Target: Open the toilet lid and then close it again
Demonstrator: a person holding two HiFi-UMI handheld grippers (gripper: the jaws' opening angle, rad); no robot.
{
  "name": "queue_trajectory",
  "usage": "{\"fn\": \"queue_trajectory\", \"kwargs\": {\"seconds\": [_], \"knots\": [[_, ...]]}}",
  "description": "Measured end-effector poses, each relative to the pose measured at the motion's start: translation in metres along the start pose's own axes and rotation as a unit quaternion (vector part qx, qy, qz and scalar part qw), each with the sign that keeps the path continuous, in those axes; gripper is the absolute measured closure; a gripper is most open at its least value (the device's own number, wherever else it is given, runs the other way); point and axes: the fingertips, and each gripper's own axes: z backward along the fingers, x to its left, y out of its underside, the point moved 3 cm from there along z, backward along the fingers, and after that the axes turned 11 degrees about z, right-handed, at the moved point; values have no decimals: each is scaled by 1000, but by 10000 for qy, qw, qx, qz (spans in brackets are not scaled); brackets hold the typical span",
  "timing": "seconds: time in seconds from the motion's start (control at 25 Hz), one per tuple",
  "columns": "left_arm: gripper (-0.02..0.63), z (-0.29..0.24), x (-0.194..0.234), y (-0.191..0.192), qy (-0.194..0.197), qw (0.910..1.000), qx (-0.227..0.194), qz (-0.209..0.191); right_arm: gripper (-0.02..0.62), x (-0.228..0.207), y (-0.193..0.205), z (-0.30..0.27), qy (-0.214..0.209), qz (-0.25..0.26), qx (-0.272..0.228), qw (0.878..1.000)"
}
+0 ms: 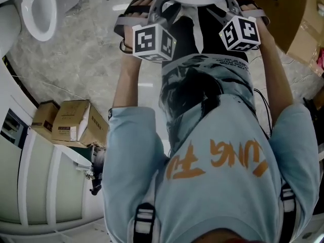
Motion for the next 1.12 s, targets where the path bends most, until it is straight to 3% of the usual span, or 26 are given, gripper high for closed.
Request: {"fn": "queue_trajectory", "kwargs": {"seconds": [0.44, 0.68, 1.12], "knots": [[457, -59, -31, 58, 100, 9975, 462, 521, 344, 41, 19, -67, -328, 88, -38, 9994], [456, -90, -49, 92, 112, 9948, 887, 497, 356, 64, 28, -104, -417, 31, -54, 9991], [454, -154, -71, 130, 512, 9872, 1330, 716, 362, 95, 60, -158, -637, 120, -38, 9979]]}}
